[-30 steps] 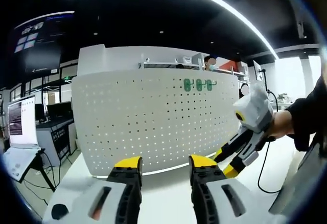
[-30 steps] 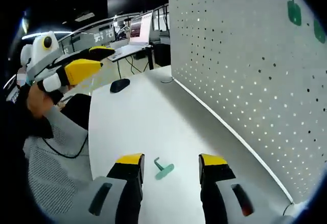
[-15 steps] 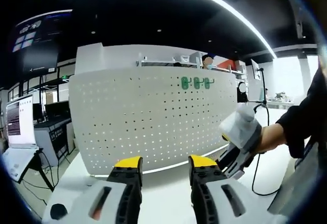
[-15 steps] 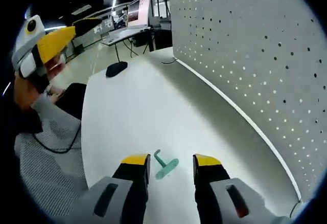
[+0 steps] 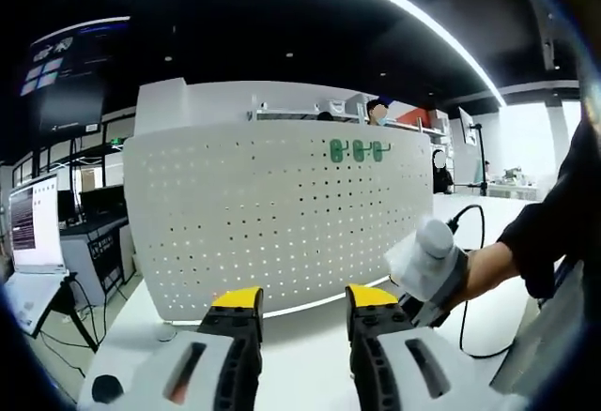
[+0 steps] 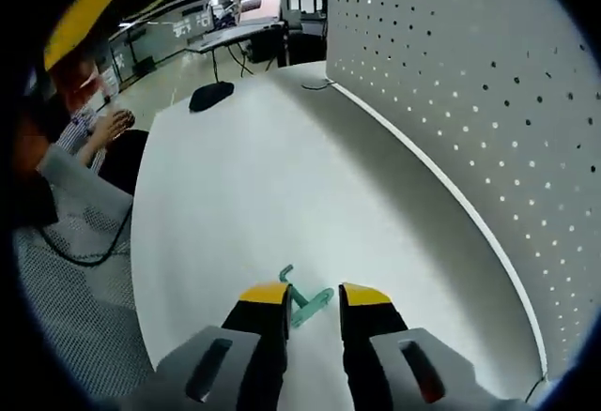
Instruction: Insert the hook assembly into the mounting plate slot until the hook locks in place.
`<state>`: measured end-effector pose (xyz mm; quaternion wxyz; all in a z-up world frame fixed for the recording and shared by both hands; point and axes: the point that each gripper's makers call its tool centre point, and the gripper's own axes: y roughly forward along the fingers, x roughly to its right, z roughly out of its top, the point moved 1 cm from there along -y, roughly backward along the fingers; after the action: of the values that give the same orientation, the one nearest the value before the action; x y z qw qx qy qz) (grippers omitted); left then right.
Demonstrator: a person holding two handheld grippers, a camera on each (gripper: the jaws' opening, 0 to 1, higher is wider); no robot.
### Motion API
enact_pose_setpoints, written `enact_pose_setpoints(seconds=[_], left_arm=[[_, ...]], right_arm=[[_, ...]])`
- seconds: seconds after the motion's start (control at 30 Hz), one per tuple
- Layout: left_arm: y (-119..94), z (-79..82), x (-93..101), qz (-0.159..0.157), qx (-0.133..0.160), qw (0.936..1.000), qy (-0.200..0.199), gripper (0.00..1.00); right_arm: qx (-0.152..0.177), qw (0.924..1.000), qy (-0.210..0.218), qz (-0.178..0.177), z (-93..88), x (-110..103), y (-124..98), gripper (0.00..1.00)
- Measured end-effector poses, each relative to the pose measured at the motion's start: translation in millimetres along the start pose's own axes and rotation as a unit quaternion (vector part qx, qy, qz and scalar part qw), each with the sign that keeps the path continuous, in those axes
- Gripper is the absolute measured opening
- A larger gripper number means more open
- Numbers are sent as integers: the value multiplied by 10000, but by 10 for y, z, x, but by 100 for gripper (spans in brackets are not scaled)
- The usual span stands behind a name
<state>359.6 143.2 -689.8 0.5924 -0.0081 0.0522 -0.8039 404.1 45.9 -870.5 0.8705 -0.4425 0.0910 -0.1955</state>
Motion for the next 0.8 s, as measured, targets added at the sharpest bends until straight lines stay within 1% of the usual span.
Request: enact_pose_setpoints(seconds=[0.13,0.43,0.57,0.67,0.8], left_arm=[[0,7,-5,-7,24,10000,-17,35],[3,-1,-1,-27,11,10000,-30,35],[6,-8,2,-35,-4,10000,-26,35],[5,-10,0,-30,-11,10000,-22,34],[2,-15,-13,-10,-21,10000,-31,34]], right_arm=[[-32,10000,18,-3,-19,6,21,14],[-75,9998,-207,16,-44,-10,49,5],[-58,9998,-191,50,-34,-19,48,6],[-80,9993,-364,-7,-18,-23,44,6],[-129,9989,-458,6,-21,-30,66,6]])
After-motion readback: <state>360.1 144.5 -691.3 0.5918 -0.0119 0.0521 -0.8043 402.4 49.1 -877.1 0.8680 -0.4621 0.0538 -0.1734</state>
